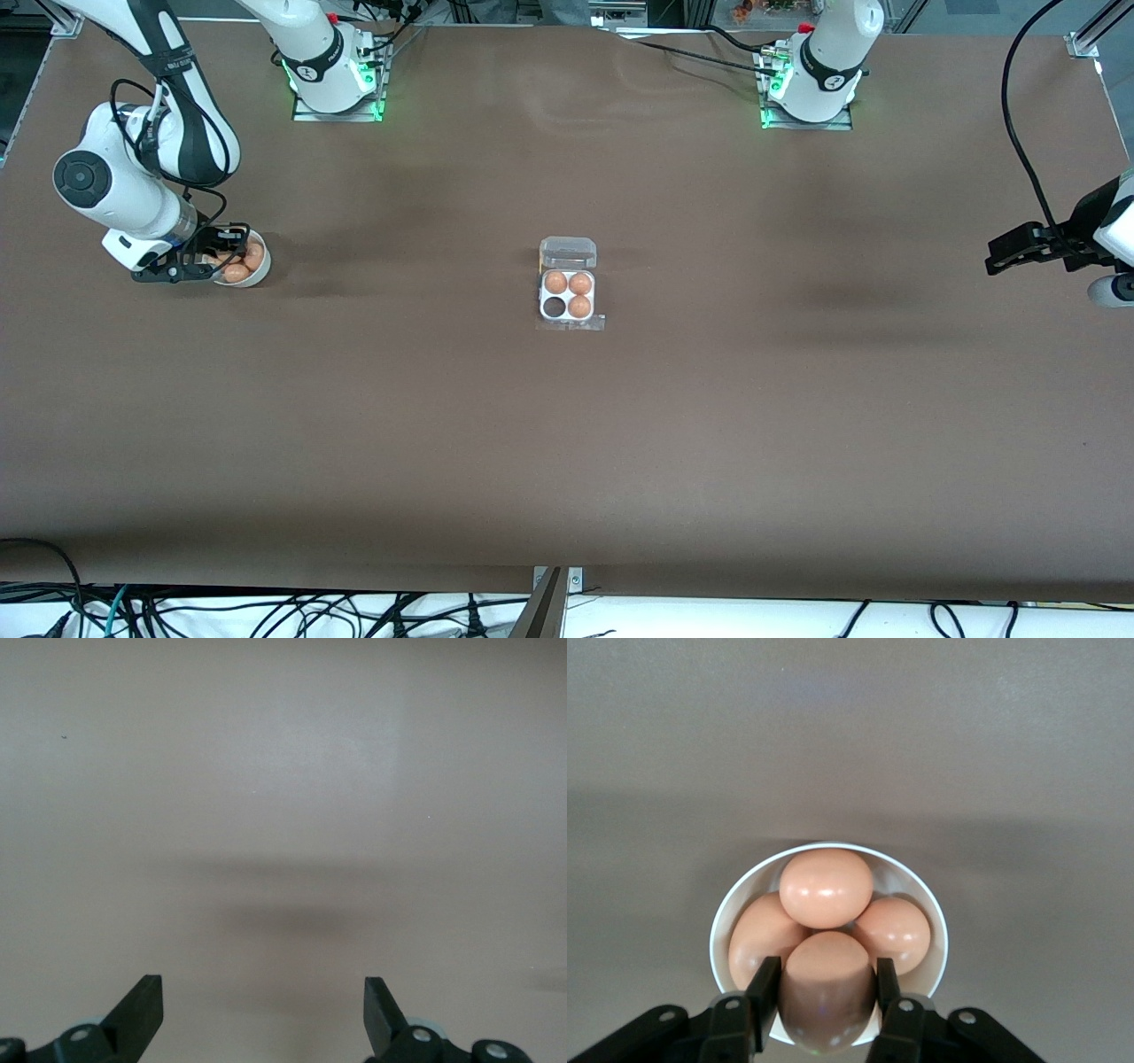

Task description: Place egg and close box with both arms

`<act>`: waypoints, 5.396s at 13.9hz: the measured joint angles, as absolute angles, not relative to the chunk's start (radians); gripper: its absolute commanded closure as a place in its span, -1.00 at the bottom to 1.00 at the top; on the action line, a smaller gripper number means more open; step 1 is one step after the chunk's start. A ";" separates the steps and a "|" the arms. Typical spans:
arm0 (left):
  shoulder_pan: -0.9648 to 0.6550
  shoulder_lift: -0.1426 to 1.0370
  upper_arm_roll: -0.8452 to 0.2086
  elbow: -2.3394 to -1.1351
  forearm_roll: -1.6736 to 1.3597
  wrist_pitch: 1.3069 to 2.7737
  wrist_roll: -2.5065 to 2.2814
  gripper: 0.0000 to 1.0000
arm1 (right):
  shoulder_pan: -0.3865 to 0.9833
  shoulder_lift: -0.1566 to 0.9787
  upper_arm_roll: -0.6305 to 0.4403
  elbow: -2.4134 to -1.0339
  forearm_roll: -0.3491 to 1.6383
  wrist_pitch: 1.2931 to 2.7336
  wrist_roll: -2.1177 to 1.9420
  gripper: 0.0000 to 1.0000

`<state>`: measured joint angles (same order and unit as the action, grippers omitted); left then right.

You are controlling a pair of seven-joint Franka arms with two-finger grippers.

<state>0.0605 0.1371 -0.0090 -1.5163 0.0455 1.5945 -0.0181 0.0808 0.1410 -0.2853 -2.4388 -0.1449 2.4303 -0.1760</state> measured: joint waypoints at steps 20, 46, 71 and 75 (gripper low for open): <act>0.059 0.137 -0.009 -1.516 0.045 1.595 -0.018 -1.00 | 0.292 0.332 0.021 -1.836 0.021 1.941 0.386 0.29; 0.057 0.138 -0.010 -1.515 0.045 1.593 -0.018 -1.00 | 0.687 0.776 0.037 -1.384 0.214 2.064 0.978 0.29; -0.282 0.367 -0.020 -1.496 -0.481 1.401 -0.161 0.89 | 0.616 0.777 0.002 -1.315 0.230 2.142 0.955 -1.00; -0.352 0.434 -0.021 -1.476 -0.609 1.402 -0.240 0.87 | 0.528 0.690 -0.052 -1.312 0.227 1.957 0.761 -1.00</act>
<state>-0.3522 0.4342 -0.0208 -1.4760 -0.6095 1.4015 -0.2399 0.5279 0.6897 -0.0517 -1.3123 0.2271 1.9574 0.7609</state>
